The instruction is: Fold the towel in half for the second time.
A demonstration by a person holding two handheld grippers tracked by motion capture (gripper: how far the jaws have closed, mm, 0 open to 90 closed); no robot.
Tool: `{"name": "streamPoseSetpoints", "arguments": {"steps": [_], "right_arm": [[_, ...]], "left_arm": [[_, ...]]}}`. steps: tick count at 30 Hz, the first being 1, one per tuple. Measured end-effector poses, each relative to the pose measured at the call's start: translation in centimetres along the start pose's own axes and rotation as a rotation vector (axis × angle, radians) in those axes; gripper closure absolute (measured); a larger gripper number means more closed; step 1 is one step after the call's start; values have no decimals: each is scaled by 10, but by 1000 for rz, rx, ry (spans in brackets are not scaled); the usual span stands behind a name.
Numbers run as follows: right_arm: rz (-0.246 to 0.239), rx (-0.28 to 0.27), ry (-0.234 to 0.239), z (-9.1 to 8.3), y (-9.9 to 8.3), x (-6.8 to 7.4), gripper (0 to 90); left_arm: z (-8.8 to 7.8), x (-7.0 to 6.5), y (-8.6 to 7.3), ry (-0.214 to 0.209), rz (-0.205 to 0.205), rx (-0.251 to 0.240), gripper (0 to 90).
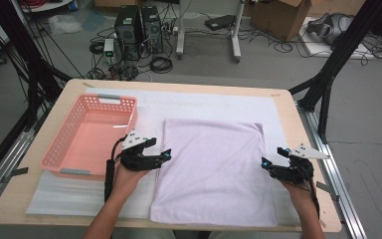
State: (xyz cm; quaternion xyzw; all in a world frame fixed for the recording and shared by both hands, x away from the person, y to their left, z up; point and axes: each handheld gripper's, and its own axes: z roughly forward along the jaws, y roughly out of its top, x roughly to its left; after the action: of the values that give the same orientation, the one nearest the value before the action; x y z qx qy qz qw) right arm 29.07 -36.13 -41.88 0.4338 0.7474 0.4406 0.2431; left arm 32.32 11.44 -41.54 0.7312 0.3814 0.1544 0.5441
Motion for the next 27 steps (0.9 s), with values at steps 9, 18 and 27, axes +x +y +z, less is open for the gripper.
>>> {"name": "streamPoseSetpoints", "arguments": {"steps": [9,18,27], "right_arm": [[9,25,2,12,10,-11,234],[34,61,0,34,27,-31,234],[62,94,16,55,39,-51,234]], "left_arm": [[33,5,16,27,-6,42,294],[62,35,21,89,-50,41,302],[77,53,32,126,-93,102,272]]}}
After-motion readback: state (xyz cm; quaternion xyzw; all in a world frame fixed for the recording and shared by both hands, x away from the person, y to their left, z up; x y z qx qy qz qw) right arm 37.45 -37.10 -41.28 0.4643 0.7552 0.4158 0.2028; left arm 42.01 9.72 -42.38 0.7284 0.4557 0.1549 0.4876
